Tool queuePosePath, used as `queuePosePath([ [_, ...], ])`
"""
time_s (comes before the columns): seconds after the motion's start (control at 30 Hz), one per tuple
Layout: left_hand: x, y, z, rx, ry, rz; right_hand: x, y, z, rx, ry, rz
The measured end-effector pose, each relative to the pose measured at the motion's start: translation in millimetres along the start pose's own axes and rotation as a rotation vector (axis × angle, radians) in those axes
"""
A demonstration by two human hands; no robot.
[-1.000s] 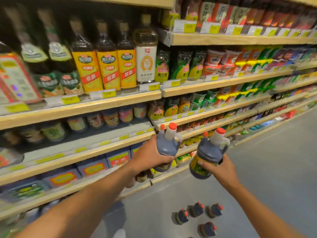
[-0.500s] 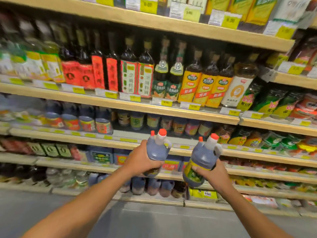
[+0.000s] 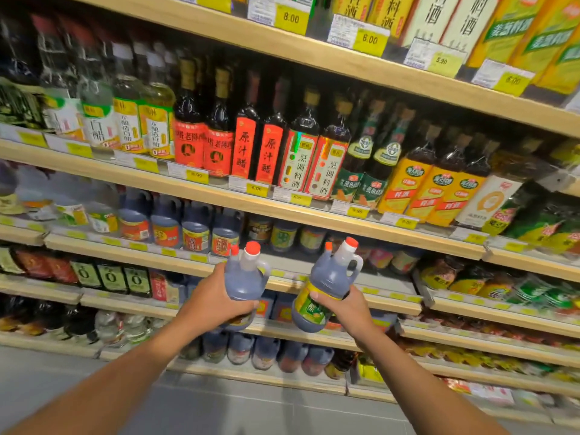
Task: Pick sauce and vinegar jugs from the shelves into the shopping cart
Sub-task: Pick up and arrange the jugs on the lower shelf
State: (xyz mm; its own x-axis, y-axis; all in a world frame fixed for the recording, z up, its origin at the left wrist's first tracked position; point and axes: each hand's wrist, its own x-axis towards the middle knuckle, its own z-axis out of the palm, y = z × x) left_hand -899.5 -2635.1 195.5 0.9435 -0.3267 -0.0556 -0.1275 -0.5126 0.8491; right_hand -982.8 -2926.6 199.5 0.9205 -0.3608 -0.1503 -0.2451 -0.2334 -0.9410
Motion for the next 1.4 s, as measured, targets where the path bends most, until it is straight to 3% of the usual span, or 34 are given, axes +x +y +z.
queuePosePath([
  [0.27, 9.1, -17.1, -28.4, -0.069, 0.012, -0.01, 20.7, -3.8, 31.6, 0.002, 0.015, 0.029],
  [0.67, 39.7, -34.2, -43.7, -0.125, 0.076, -0.014, 82.6, -5.2, 56.3, -0.356, 0.11, -0.174],
  [0.97, 62.5, -50.9, -45.3, -0.112, 0.152, 0.039, 142.9, 13.0, 49.8, -0.68, -0.111, -0.436],
  [1.1, 78.1, -58.9, -34.8, -0.026, 0.201, 0.094, 159.1, 17.8, 58.3, -0.59, -0.108, -0.478],
  [1.4, 97.0, -69.0, -16.6, 0.053, 0.221, 0.114, 201.9, 47.0, 62.1, -0.466, -0.07, -0.301],
])
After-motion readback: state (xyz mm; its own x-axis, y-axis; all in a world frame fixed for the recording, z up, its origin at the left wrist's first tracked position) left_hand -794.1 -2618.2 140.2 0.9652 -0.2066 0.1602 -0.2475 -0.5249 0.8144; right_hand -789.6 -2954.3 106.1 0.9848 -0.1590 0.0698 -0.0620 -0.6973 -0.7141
